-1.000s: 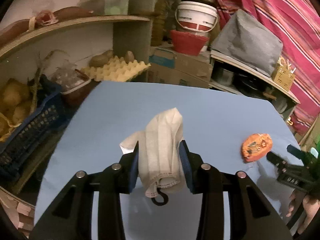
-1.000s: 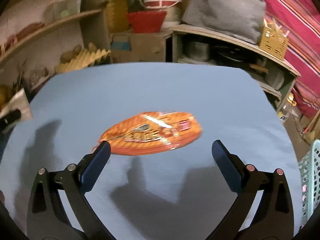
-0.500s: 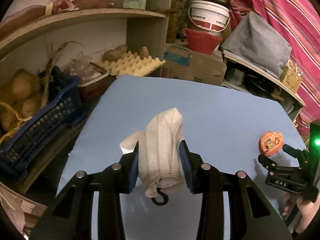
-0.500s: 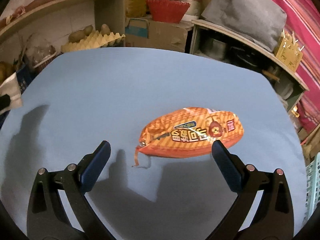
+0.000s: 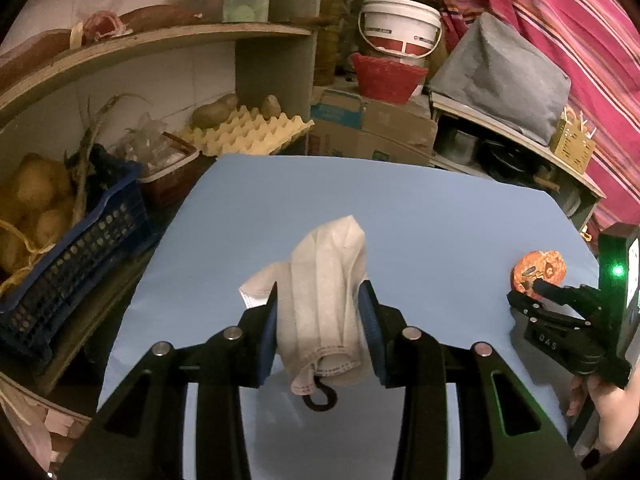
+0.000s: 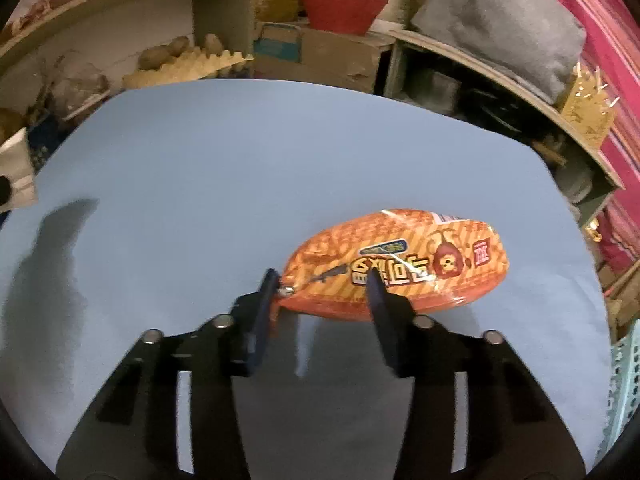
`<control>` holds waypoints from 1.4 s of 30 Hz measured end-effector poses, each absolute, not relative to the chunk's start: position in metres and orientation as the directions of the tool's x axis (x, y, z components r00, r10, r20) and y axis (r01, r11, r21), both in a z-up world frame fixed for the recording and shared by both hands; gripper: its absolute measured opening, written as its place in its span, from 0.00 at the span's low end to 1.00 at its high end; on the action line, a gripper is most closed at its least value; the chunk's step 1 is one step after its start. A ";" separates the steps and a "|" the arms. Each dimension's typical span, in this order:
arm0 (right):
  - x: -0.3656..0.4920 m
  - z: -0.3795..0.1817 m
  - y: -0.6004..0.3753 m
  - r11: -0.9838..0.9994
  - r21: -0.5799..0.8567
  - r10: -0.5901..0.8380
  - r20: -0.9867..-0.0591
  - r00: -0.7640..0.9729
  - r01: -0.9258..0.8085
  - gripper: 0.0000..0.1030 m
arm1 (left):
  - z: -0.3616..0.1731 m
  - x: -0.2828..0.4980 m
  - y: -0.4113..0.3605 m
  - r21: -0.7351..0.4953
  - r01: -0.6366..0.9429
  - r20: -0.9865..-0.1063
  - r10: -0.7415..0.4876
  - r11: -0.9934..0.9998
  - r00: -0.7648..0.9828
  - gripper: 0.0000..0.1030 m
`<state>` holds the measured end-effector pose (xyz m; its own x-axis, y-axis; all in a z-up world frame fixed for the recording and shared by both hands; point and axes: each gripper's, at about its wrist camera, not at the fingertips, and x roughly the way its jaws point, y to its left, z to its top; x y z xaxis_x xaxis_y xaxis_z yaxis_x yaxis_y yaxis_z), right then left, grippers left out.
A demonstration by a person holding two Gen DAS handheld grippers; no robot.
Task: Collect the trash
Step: 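Carry the white cloth and orange snack bag over the wastebasket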
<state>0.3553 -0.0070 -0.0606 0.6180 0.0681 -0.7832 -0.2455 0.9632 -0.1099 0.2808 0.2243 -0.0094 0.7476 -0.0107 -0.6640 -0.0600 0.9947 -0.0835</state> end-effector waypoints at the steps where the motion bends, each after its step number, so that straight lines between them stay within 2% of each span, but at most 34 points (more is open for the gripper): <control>1: 0.355 -0.060 -0.007 0.961 -0.105 0.077 -0.786 0.614 -0.255 0.33 | -0.009 0.281 0.223 -0.084 -0.059 -0.663 -0.012 0.995 0.749 0.37; 3: 0.352 -0.060 -0.008 0.957 -0.094 0.095 -0.789 0.606 -0.273 0.23 | -0.007 0.282 0.220 -0.092 -0.055 -0.661 -0.019 0.994 0.750 0.37; 8: 0.338 -0.046 -0.022 0.954 -0.101 0.108 -0.764 0.636 -0.283 0.17 | -0.002 0.285 0.204 -0.108 -0.040 -0.655 -0.041 0.993 0.755 0.37; 24: 0.287 0.030 -0.149 0.988 -0.066 0.065 -0.641 0.765 -0.139 0.16 | 0.026 0.288 0.109 -0.117 0.056 -0.591 -0.115 0.992 0.798 0.37; 42: 0.214 0.059 -0.316 0.994 -0.019 -0.098 -0.573 0.814 0.106 0.16 | 0.031 0.286 -0.037 -0.071 0.202 -0.563 -0.207 0.977 0.800 0.37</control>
